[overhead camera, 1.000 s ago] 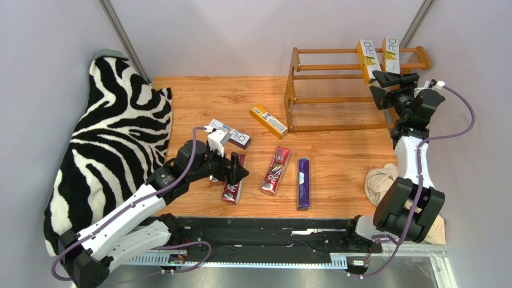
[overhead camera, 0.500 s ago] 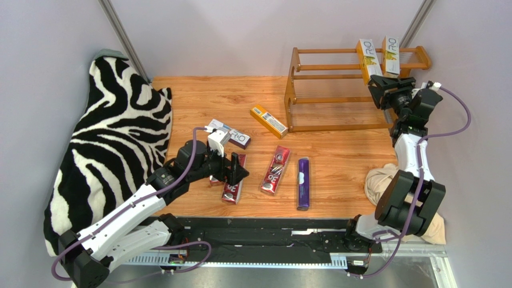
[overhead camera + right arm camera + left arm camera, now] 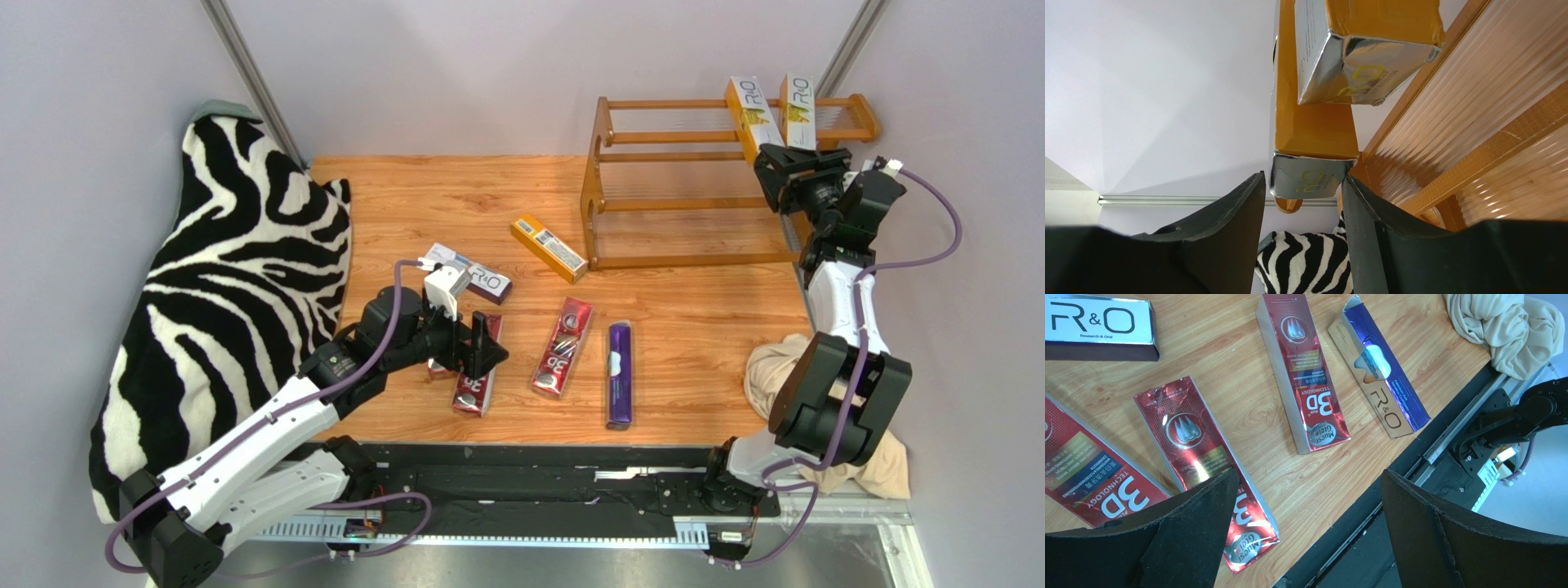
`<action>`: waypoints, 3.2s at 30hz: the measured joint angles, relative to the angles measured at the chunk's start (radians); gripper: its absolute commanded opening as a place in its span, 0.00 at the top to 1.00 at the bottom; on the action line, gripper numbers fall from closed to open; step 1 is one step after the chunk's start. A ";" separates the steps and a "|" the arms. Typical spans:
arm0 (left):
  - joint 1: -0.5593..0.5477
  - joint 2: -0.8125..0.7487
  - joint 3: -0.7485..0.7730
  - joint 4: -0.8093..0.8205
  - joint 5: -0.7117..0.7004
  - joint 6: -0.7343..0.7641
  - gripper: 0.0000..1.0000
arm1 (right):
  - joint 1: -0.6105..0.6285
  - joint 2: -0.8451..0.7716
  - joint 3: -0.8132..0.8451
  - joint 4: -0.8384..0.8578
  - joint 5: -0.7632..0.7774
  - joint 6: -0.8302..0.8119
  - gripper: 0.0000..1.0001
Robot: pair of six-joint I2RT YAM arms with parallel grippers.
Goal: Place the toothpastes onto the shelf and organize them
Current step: Place the toothpaste on the shelf, then pick up the toothpaste from the center of the board.
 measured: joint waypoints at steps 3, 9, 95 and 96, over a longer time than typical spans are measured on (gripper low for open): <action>0.000 0.000 0.000 0.001 0.000 0.000 0.05 | 0.000 0.012 0.006 0.005 0.000 0.002 0.48; 0.000 0.000 0.000 0.002 0.000 0.000 0.05 | 0.000 0.039 0.006 0.018 -0.011 0.009 0.21; 0.203 1.704 1.619 -0.435 -0.086 -0.435 0.04 | 0.000 -1.307 -0.671 -1.022 -0.080 -0.744 0.01; 0.204 1.717 1.643 -0.444 -0.080 -0.435 0.06 | 0.000 -1.307 -0.671 -1.023 -0.084 -0.745 0.01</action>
